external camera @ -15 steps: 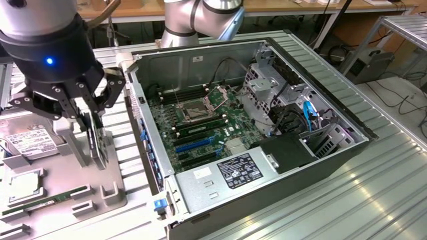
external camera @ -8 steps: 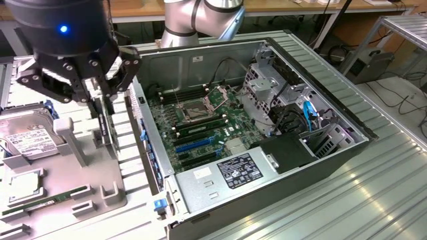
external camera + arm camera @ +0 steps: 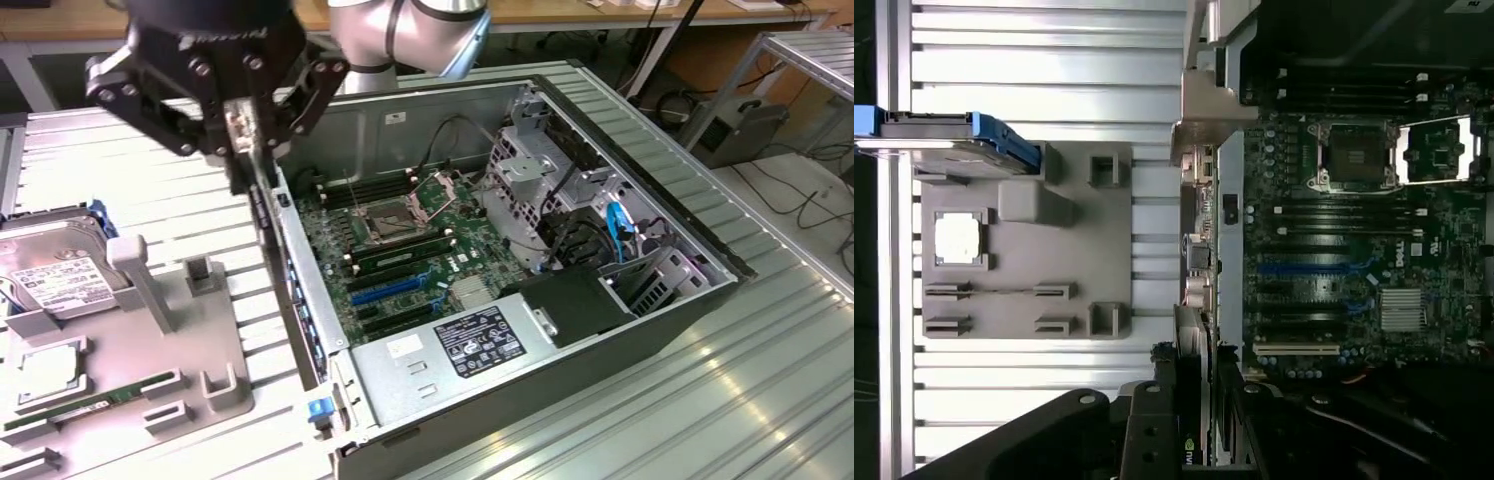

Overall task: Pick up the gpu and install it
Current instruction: 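Pick up the gpu and move the gpu toward the slot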

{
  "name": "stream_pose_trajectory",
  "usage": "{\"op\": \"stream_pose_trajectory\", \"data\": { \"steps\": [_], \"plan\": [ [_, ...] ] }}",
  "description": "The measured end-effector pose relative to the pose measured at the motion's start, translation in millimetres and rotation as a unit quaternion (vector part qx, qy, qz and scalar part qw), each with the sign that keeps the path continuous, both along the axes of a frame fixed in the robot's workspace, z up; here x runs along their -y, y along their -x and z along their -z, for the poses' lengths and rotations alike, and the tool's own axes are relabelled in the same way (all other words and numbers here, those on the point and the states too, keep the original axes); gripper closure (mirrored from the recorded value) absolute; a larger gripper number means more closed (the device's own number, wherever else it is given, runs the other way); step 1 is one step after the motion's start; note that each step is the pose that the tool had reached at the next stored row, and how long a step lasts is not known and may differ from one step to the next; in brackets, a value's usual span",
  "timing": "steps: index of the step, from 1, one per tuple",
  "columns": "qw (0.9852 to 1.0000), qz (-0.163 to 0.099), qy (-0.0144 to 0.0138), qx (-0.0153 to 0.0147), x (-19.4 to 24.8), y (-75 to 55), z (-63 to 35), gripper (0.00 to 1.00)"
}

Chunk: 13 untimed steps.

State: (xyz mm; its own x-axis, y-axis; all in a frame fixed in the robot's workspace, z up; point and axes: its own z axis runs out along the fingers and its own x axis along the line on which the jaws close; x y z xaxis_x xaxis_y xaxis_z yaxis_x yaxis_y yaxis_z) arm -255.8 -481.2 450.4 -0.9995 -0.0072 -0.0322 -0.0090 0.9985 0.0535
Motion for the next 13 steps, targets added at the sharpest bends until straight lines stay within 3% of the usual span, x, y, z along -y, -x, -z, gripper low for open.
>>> {"op": "stream_pose_trajectory", "data": {
  "steps": [2,7,13],
  "plan": [
    [1.0,0.0,-0.0012,-0.0009,0.4,-14.6,-5.6,0.74],
    [1.0,0.0,-0.0022,-0.0017,0.4,-44.4,-5.6,0.74],
    [1.0,0.0,-0.0007,-0.0029,-3.7,-81.5,7.2,0.74]
  ]
}}
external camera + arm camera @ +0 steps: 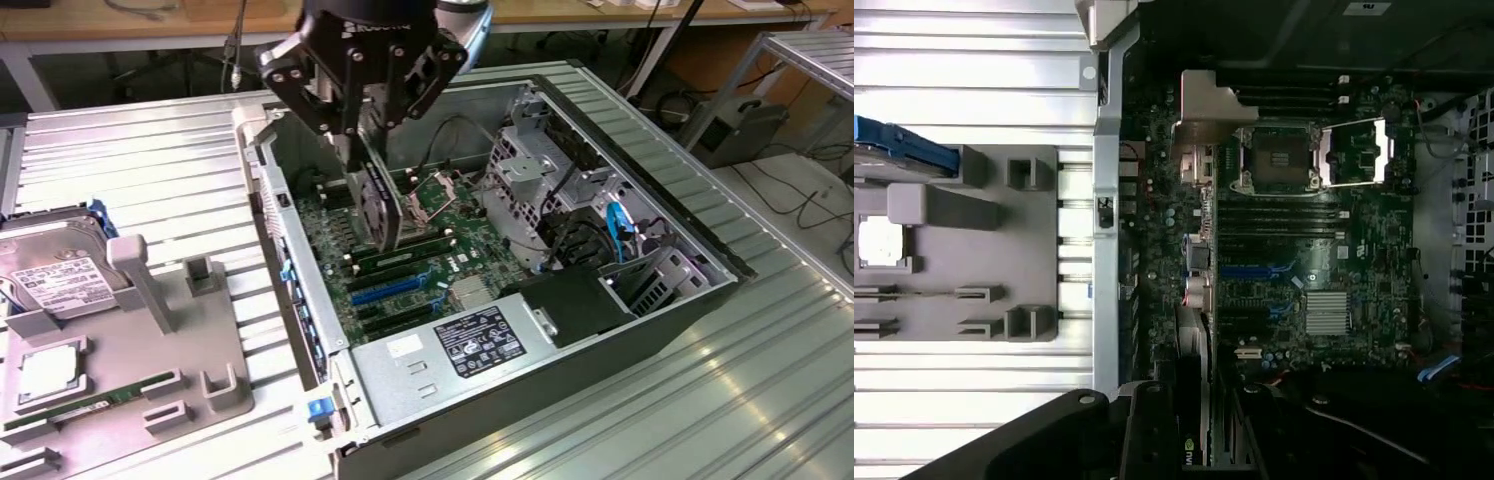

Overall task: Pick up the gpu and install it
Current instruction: 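Pick up the gpu and move the gpu toward the slot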

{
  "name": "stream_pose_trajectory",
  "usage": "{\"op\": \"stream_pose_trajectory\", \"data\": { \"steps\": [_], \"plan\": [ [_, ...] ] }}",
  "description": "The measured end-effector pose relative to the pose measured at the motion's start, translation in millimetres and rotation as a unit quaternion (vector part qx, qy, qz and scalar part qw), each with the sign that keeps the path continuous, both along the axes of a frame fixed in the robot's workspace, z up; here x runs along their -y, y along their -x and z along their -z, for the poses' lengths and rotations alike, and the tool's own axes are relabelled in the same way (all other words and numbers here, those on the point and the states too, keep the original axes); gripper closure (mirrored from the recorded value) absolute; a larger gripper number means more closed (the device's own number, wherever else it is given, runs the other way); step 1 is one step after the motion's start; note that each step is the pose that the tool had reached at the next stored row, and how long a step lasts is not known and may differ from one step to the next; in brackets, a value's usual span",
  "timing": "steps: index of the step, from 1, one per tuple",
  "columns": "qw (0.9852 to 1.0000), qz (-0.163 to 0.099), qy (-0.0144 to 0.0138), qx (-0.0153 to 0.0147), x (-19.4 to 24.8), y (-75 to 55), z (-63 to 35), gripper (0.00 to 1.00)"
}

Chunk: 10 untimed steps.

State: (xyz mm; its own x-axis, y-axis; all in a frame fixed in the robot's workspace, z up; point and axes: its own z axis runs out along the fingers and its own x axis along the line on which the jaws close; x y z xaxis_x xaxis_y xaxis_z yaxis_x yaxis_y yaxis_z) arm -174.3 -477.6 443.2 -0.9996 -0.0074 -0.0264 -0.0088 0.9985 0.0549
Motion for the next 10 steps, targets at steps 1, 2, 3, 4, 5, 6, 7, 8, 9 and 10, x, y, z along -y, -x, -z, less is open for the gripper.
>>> {"op": "stream_pose_trajectory", "data": {
  "steps": [1,2,3,4,5,6,7,8,9,10],
  "plan": [
    [1.0,0.0,0.0001,-0.0001,-0.8,-4.5,1.8,0.74],
    [1.0,0.0,0.0004,-0.0003,-1.6,-9.1,3.6,0.74],
    [1.0,0.0,0.0005,-0.0005,-2.2,-13.0,5.2,0.74],
    [1.0,0.0,0.0006,-0.0006,-3.2,-18.9,7.6,0.74],
    [1.0,0.0,0.0007,-0.0009,-3.8,-23.2,9.3,0.74],
    [1.0,0.0,0.0008,-0.0013,-4.9,-30.1,12.1,0.74],
    [1.0,0.0,0.0009,-0.0019,-6.0,-38.9,15.5,0.74],
    [1.0,0.0,0.0009,-0.0024,-6.6,-44.1,17.6,0.74],
    [1.0,0.0,0.0009,-0.0029,-7.2,-49.4,19.8,0.74],
    [1.0,0.0,0.0009,-0.0037,-7.8,-56.4,22.6,0.74]
  ]
}}
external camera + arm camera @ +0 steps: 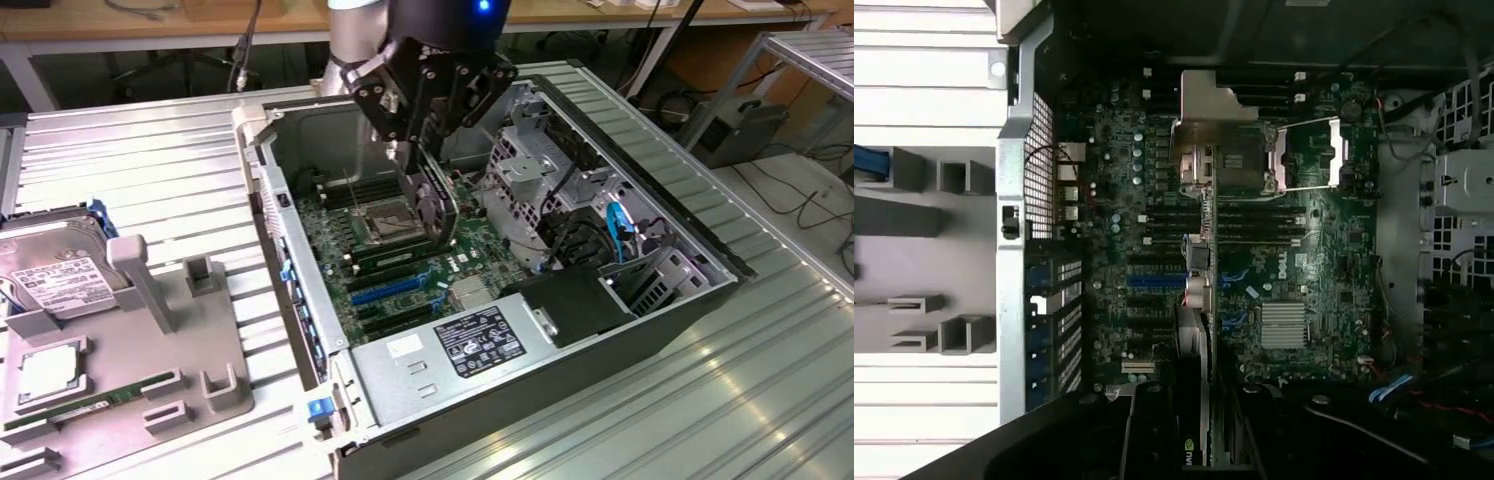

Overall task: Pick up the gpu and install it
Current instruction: 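Pick up the gpu and move the gpu toward the slot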

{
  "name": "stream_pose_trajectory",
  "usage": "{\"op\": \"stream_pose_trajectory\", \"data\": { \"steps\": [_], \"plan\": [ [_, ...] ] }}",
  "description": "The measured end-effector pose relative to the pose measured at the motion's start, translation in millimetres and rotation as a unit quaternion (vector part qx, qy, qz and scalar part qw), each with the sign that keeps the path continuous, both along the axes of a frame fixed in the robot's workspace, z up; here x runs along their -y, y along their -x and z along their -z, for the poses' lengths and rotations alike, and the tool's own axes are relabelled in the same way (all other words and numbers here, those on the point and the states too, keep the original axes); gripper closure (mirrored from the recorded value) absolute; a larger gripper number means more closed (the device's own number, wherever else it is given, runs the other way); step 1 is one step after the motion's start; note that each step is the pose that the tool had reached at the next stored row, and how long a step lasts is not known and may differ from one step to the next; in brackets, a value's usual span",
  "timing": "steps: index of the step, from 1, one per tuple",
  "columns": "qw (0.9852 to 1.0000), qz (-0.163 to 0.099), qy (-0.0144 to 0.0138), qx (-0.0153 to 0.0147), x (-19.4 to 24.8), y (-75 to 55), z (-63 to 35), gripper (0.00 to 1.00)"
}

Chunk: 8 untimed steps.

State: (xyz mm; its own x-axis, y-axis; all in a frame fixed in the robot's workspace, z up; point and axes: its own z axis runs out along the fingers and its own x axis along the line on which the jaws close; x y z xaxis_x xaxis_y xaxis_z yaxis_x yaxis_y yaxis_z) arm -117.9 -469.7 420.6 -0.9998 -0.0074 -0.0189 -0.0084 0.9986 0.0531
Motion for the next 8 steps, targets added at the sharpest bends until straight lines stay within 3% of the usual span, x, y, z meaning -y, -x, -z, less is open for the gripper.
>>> {"op": "stream_pose_trajectory", "data": {
  "steps": [2,6,8],
  "plan": [
    [1.0,0.0,0.0001,-0.0016,-0.9,-10.3,4.1,0.74],
    [1.0,0.0,0.0006,-0.0089,-2.1,-32.0,11.1,0.74],
    [0.9999,0.0,0.0006,-0.0122,-2.0,-35.0,12.1,0.74]
  ]
}}
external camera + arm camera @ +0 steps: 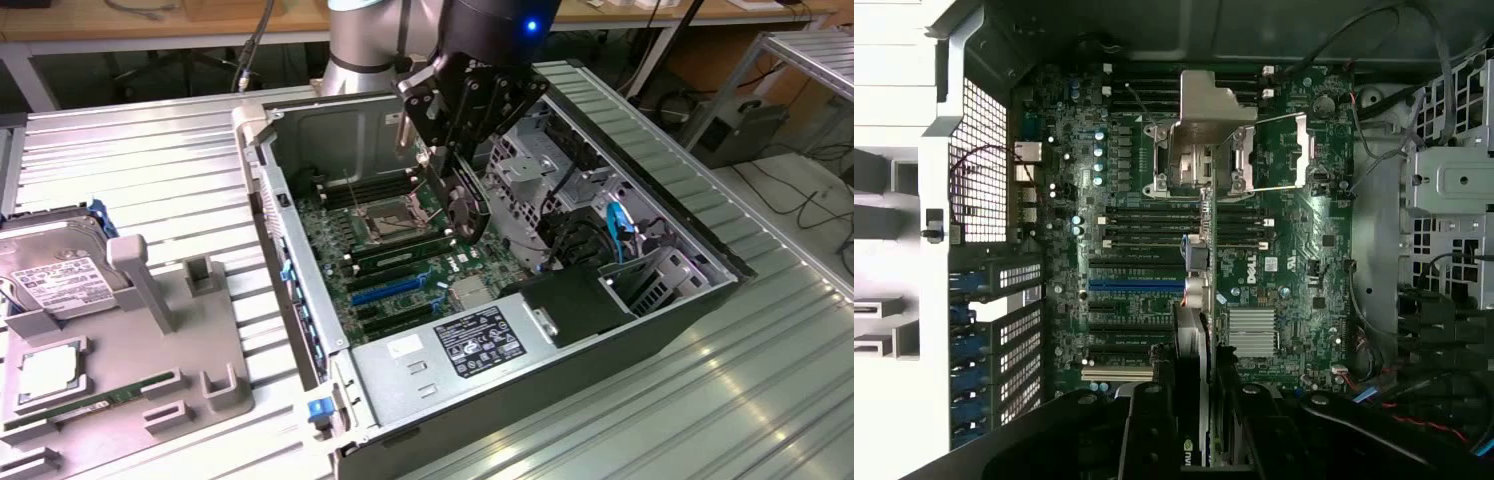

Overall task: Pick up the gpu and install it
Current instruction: 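Pick up the gpu and move the gpu toward the slot, then insert the gpu into the slot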

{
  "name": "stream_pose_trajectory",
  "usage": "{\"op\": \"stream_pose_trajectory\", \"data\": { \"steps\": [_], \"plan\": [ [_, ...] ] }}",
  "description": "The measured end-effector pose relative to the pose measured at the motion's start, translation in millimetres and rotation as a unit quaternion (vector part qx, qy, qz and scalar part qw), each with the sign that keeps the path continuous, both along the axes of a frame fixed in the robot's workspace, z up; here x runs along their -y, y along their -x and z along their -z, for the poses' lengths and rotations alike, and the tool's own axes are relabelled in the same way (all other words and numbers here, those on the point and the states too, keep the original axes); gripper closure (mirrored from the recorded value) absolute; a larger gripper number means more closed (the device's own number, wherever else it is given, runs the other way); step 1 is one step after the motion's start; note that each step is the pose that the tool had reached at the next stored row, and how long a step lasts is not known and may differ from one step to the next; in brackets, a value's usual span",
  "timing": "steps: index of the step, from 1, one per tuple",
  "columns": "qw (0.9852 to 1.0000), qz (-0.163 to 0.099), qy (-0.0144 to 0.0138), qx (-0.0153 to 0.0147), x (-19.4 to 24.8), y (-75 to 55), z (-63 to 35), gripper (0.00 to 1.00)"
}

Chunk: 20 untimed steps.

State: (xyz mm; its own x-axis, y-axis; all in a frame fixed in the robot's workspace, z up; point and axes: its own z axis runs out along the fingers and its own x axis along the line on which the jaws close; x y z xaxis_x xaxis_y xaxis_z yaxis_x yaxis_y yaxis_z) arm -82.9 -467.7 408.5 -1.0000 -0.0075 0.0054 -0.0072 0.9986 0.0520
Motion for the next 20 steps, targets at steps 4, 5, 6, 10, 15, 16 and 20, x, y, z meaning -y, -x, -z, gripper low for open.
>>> {"op": "stream_pose_trajectory", "data": {
  "steps": [4,5,6,10,15,16,20],
  "plan": [
    [1.0,0.0,0.0001,0.0,0.0,0.0,-0.1,0.74],
    [1.0,0.0,0.0001,0.0,0.0,0.0,0.0,0.74],
    [1.0,0.0,0.0001,0.0,0.0,0.0,-0.1,0.74],
    [1.0,0.0,0.0001,-0.0001,0.0,0.0,-0.1,0.74],
    [1.0,-0.003,0.0001,-0.0001,0.0,0.0,-0.1,0.74],
    [0.9999,-0.011,0.0001,0.0,0.0,0.1,-0.1,0.74],
    [0.998,-0.063,0.0,0.0002,-0.1,0.0,0.1,0.74]
  ]
}}
